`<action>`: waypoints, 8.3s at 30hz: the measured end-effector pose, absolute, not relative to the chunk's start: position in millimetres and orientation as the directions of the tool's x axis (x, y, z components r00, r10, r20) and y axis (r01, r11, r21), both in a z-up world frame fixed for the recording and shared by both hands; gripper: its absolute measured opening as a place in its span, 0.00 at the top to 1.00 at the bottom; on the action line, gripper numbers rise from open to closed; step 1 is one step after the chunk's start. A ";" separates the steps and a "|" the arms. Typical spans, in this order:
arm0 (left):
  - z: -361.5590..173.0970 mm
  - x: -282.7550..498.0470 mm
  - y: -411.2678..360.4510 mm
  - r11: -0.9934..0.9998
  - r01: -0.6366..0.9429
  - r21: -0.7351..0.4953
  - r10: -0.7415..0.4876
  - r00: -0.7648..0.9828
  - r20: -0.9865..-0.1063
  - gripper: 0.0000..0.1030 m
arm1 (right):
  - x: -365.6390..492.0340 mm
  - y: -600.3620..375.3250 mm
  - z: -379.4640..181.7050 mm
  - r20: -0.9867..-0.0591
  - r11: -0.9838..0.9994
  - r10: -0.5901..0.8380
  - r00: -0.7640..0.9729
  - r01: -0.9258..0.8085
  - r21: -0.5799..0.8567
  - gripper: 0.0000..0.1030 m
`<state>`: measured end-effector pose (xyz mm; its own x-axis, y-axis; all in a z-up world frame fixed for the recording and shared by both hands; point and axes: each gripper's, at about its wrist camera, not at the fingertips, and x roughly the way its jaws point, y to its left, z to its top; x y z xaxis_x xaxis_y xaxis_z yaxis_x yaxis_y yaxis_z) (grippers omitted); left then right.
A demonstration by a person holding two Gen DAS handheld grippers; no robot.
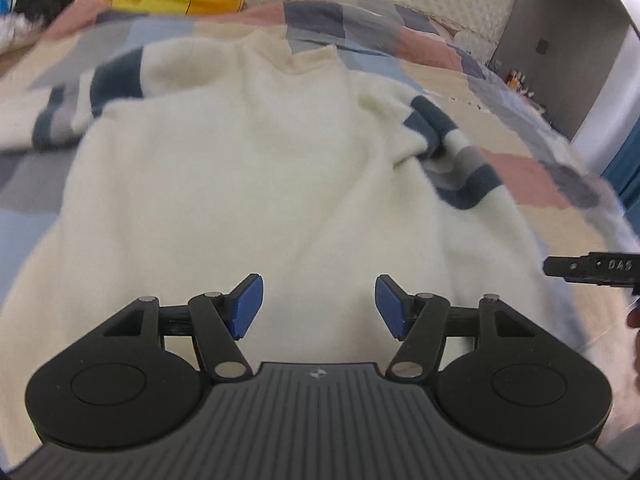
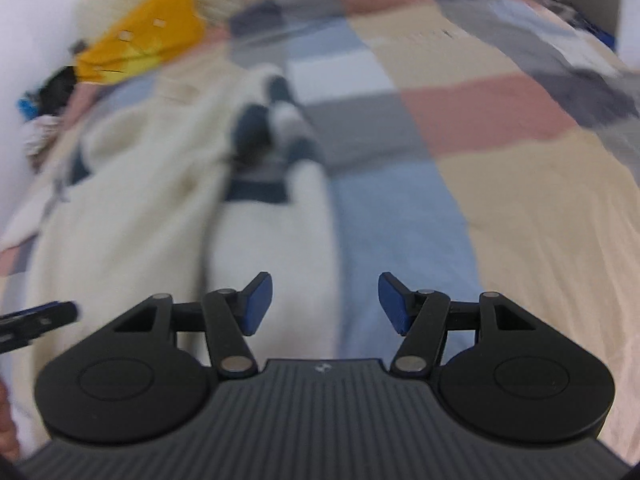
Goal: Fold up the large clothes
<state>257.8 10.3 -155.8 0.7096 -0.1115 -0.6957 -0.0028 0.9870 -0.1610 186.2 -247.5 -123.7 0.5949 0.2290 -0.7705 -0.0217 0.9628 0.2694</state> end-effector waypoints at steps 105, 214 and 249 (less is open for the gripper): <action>-199.8 300.1 27.4 0.904 0.032 -0.426 -0.337 0.669 -0.662 0.34 | 371.5 -512.3 -57.0 -0.623 0.898 -0.427 0.655 0.389 -0.207 0.88; -108.1 172.0 50.7 0.875 0.229 -0.426 -0.411 0.816 -0.406 0.34 | 132.1 -207.0 23.3 -0.569 0.975 0.020 0.822 0.110 0.193 0.44; -204.3 204.1 -84.1 0.903 0.407 -0.138 -0.382 0.614 -0.691 0.38 | 118.0 -209.0 -87.8 -0.557 0.826 0.215 0.802 0.155 0.542 0.41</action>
<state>204.1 -84.1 -204.3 0.6137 -0.3823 -0.6908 0.4073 0.9028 -0.1377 118.0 -209.0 -87.8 0.8020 0.2148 -0.5573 0.1554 0.8259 0.5420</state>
